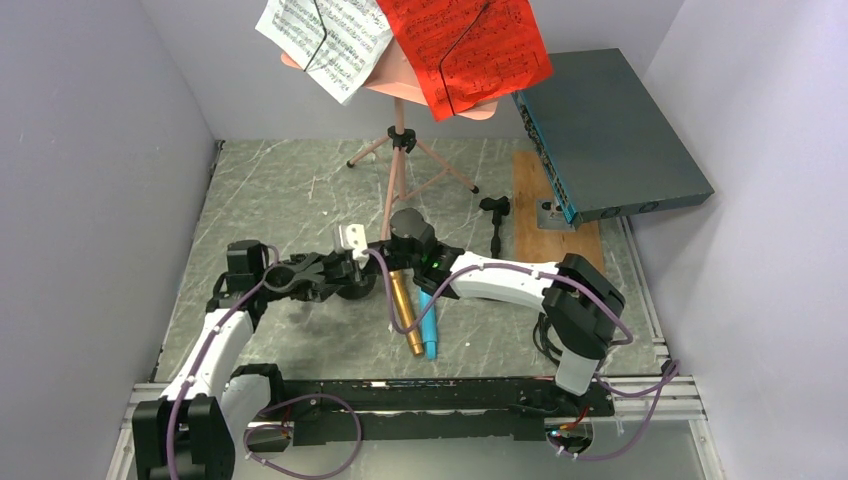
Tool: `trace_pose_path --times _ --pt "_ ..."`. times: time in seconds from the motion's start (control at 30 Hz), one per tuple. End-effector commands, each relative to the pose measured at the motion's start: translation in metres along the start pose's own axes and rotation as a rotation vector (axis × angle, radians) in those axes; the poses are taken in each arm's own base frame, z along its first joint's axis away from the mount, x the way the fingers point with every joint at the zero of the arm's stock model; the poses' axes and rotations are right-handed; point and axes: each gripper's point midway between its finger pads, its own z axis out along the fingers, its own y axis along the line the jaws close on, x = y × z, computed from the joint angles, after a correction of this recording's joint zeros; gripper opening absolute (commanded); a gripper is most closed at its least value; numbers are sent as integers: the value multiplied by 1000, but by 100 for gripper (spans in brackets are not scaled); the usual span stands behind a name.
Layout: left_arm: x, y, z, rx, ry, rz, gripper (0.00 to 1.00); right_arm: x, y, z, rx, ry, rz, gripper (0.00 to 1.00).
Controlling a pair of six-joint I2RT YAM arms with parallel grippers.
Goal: Set up the instrument practice props
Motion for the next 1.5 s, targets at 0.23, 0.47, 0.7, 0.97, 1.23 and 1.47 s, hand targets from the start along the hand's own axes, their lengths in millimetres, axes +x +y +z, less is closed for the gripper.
trace_pose_path --times 0.23,0.47,0.7,0.97,1.23,1.47 --pt "-40 -3 -53 -145 -387 268 99 -20 -47 -38 279 -251 103 0" --pt "-83 -4 -124 -319 -891 488 99 0 -40 -41 290 -242 162 0" --pt "-69 -49 -157 -293 -1024 781 100 25 -32 -47 322 -188 226 15" --pt "-37 -95 -155 -237 -937 1211 99 86 4 -112 550 177 523 86" --pt "-28 -109 -160 -245 -932 1298 97 140 87 -204 858 550 952 98" --pt "-5 -121 -145 -110 -797 1321 92 148 45 -239 1374 664 1093 83"
